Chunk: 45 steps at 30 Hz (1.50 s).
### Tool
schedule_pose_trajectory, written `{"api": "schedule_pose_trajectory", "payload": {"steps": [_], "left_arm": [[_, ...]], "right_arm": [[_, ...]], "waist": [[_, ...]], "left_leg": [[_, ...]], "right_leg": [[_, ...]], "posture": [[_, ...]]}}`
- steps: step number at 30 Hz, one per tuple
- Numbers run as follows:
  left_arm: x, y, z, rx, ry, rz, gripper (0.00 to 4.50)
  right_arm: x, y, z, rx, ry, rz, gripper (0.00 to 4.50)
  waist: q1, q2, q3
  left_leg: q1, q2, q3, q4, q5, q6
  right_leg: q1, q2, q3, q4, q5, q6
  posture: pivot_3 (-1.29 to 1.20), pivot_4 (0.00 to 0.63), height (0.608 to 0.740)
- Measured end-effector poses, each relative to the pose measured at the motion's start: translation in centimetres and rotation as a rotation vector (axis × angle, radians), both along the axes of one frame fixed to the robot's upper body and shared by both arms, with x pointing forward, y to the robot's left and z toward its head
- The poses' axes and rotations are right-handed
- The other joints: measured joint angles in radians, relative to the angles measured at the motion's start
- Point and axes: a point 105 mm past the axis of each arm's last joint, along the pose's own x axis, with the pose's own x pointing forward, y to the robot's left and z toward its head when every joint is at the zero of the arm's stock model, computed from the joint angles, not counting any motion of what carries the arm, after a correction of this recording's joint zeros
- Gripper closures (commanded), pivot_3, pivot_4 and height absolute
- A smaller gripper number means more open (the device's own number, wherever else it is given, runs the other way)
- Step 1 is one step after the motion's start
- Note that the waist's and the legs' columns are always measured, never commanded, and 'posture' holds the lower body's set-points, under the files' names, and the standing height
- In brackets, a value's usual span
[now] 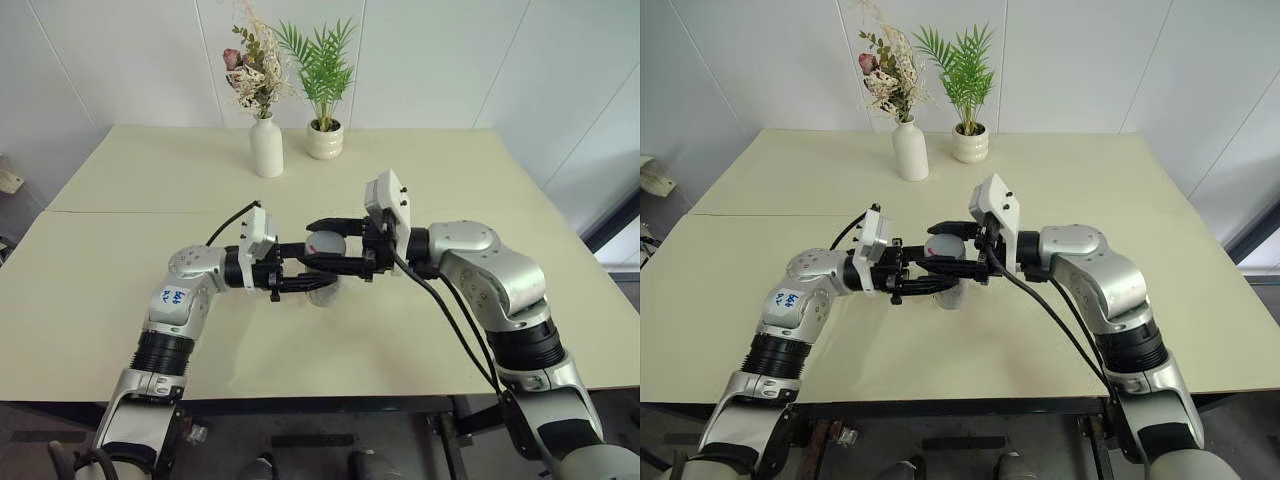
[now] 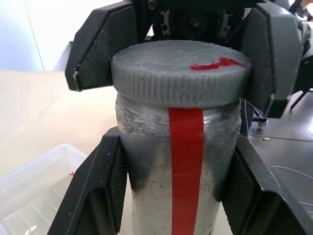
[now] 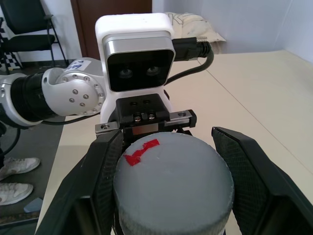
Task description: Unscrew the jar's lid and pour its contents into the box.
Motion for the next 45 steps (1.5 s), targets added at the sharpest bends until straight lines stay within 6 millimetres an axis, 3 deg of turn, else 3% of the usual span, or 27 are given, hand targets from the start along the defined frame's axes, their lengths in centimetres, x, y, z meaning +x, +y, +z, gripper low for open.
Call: {"api": "schedule_pose_trajectory", "payload": {"steps": [14,28,33,34,45], "left_arm": [[-0.33,-0.53,-0.02,0.019,-0.010,-0.053,2.34],[-0.26,-0.56,-0.01,0.016,-0.017,-0.055,2.34],[0.12,-0.32,-0.26,0.010,-0.001,-0.040,2.34],[0.18,-0.28,-0.29,0.009,0.001,-0.036,2.34],[0.41,-0.24,-0.16,-0.004,0.000,-0.016,2.34]], "right_arm": [[-0.35,-0.51,-0.06,-0.032,-0.009,0.114,1.92],[-0.23,-0.51,0.00,-0.042,-0.008,0.122,1.92],[-0.27,-0.35,-0.08,-0.056,0.003,0.141,0.16],[-0.33,-0.32,-0.13,-0.059,0.005,0.147,0.00],[-0.04,-0.14,0.24,-0.065,-0.015,0.135,0.00]], "waist": [[0.000,0.000,0.000],[0.000,0.000,0.000],[0.000,0.000,0.000],[0.000,0.000,0.000],[0.000,0.000,0.000]], "left_leg": [[0.000,0.000,0.000,0.000,0.000,0.000],[0.000,0.000,0.000,0.000,0.000,0.000],[0.000,0.000,0.000,0.000,0.000,0.000],[0.000,0.000,0.000,0.000,0.000,0.000],[0.000,0.000,0.000,0.000,0.000,0.000]], "right_leg": [[0.000,0.000,0.000,0.000,0.001,0.003],[0.000,0.000,0.000,0.000,0.001,0.003],[0.000,0.000,0.000,0.001,0.001,0.003],[0.000,0.000,0.000,0.001,0.001,0.003],[-0.001,0.000,0.000,0.001,0.002,0.004]], "posture": [[0.00,0.150,0.740],[0.00,0.150,0.740],[0.00,0.150,0.740],[0.00,0.150,0.740],[0.00,0.150,0.740]]}}
